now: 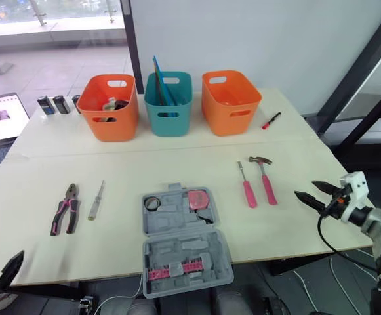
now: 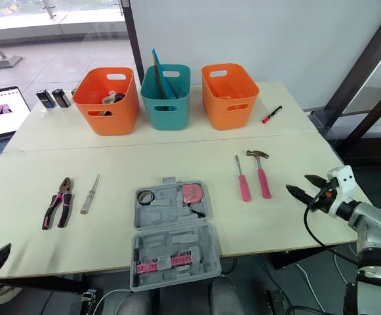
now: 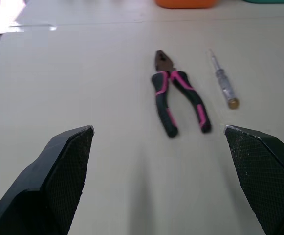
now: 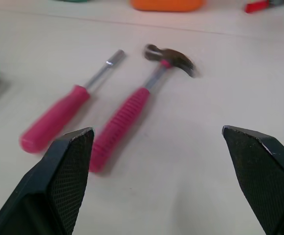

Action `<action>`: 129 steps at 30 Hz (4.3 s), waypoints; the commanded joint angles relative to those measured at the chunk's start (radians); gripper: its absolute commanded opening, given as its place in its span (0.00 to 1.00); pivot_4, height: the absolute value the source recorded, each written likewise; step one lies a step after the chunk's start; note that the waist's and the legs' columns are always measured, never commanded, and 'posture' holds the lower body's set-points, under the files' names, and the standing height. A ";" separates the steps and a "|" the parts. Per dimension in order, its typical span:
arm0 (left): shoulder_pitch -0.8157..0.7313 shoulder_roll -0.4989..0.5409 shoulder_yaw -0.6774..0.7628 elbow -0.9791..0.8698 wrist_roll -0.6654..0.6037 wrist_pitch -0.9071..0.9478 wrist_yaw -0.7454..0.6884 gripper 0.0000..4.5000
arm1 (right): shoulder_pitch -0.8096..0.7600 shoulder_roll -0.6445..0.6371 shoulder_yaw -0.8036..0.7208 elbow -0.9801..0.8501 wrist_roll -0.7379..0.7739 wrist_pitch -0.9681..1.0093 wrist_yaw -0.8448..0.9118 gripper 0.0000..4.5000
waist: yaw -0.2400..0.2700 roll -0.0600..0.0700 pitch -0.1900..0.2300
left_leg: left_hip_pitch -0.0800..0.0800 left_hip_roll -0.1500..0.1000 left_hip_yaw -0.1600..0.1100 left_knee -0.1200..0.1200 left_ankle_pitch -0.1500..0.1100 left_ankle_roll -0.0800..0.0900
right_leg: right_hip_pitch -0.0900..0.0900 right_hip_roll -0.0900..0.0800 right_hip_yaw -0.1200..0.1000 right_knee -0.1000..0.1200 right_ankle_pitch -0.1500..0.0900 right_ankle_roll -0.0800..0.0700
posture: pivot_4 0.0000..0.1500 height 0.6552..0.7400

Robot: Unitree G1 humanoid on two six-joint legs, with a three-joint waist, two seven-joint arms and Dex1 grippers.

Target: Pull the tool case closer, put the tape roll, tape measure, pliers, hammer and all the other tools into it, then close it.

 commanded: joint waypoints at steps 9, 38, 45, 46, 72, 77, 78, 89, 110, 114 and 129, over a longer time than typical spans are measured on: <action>0.056 -0.088 -0.197 -0.586 0.106 0.306 0.406 1.00 | -0.177 -0.010 0.305 -0.684 0.145 0.525 0.237 0.98 | 0.006 0.000 0.001 | 0.000 0.003 -0.003 0.001 0.000 0.000 | -0.005 0.004 0.000 0.011 -0.002 0.003 | 1.00 0.93; -0.399 -0.014 -0.279 -0.712 -0.082 0.927 0.736 1.00 | -0.273 -0.012 0.363 -0.947 0.220 0.705 0.172 0.98 | 0.046 -0.001 0.001 | -0.001 0.002 -0.004 0.001 0.000 0.000 | -0.004 0.005 -0.001 0.010 -0.001 0.003 | 1.00 0.93; -0.431 0.013 -0.303 -0.672 -0.069 0.919 0.688 1.00 | -0.235 -0.025 0.352 -0.947 0.211 0.682 0.149 0.98 | 0.054 -0.001 0.001 | -0.001 0.002 -0.004 0.001 0.000 0.000 | -0.004 0.005 -0.001 0.010 -0.001 0.003 | 1.00 0.93; -0.433 0.016 -0.313 -0.673 -0.064 0.917 0.682 1.00 | -0.231 -0.029 0.351 -0.941 0.208 0.679 0.148 0.98 | 0.054 -0.001 0.001 | -0.001 0.002 -0.004 0.001 0.000 0.000 | -0.004 0.005 -0.001 0.010 -0.001 0.003 | 1.00 0.93; -0.381 0.100 -0.087 -0.227 0.036 0.603 0.448 1.00 | -0.385 0.139 0.550 -1.002 0.112 0.770 -0.056 0.98 | 0.046 -0.002 0.001 | -0.001 0.002 -0.005 0.000 0.000 0.000 | -0.009 0.004 -0.001 0.007 0.000 0.001 | 1.00 0.93; -0.514 0.163 -0.202 -0.022 0.114 0.561 0.405 1.00 | -0.410 0.126 0.554 -1.003 0.103 0.793 -0.056 0.98 | 0.054 -0.002 0.001 | -0.004 0.002 -0.004 -0.001 0.000 0.000 | -0.007 0.004 -0.002 0.005 0.000 0.000 | 1.00 0.93; -0.547 0.170 -0.221 0.015 0.124 0.560 0.404 1.00 | -0.413 0.124 0.551 -1.010 0.109 0.806 -0.055 0.98 | 0.055 -0.002 0.001 | -0.006 0.002 -0.004 -0.001 0.000 0.000 | -0.008 0.005 -0.002 0.005 0.001 0.000 | 1.00 0.93; -0.793 0.156 -0.403 0.333 0.261 0.474 0.411 1.00 | -0.417 0.120 0.539 -1.040 0.120 0.850 -0.069 0.98 | 0.054 -0.002 0.001 | -0.015 0.003 -0.006 0.000 0.001 0.001 | -0.022 0.006 -0.004 0.017 0.002 0.009 | 1.00 0.93; -0.836 0.109 -0.442 0.373 0.313 0.435 0.422 0.57 | -0.415 0.121 0.553 -1.019 0.094 0.832 -0.095 1.00 | 0.058 -0.002 0.001 | -0.015 0.003 -0.007 0.001 0.003 -0.002 | -0.021 0.006 -0.004 0.018 0.003 0.010 | 1.00 0.93; -0.842 0.142 -0.417 0.341 0.309 0.384 0.398 0.57 | -0.417 0.124 0.552 -1.014 0.093 0.824 -0.088 1.00 | 0.057 -0.002 0.001 | -0.015 0.003 -0.007 0.001 0.003 -0.002 | -0.021 0.006 -0.004 0.018 0.003 0.010 | 1.00 0.93; -0.815 0.467 -0.687 -0.301 0.093 0.490 -0.312 0.57 | -0.408 0.087 0.564 -0.959 0.042 0.494 0.128 1.00 | 0.046 -0.002 0.002 | -0.016 0.004 -0.007 0.000 0.003 -0.003 | -0.022 0.007 -0.004 0.018 0.002 0.008 | 1.00 0.93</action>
